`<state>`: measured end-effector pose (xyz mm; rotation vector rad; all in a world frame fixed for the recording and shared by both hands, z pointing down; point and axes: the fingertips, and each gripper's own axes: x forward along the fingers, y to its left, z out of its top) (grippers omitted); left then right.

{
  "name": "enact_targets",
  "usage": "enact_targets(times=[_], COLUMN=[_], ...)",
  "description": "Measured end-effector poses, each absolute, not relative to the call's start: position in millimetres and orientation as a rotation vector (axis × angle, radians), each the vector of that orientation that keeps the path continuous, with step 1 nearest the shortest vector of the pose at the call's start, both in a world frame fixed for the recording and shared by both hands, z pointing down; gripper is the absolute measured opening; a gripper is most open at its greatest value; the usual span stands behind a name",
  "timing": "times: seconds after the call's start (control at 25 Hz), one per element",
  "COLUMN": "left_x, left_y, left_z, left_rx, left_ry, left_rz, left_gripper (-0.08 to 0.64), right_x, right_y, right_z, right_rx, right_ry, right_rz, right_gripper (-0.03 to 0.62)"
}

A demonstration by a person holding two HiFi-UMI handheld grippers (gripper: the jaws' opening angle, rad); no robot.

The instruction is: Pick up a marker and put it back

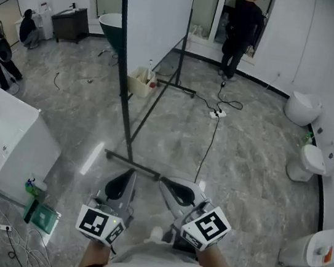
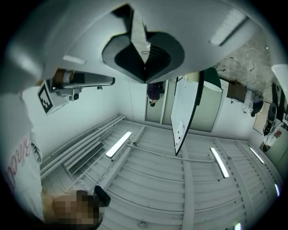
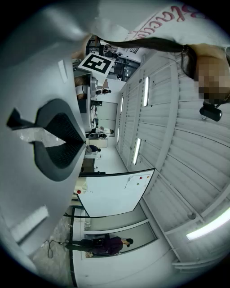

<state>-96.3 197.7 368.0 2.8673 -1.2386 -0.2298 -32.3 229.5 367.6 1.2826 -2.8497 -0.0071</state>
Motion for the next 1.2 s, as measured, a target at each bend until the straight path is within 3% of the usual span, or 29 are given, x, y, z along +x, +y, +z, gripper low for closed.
enact_targets(times=[0.84,1.2], left_x=[-50.2,-49.6], left_y=[99.7,0.0], left_z=[380.5,388.0], left_rx=[2.821,2.792], left_ry=[-1.244,-1.251], left_rz=[-0.140,-0.134], left_gripper=[0.000,0.000], right_x=[11.5,20.5], right_y=[133.1,39.0], right_z=[377.0,389.9], right_rx=[1.227,1.235], right_ry=[-2.906,-2.874], right_rz=[0.079,0.126], right_gripper=[0.002,0.002])
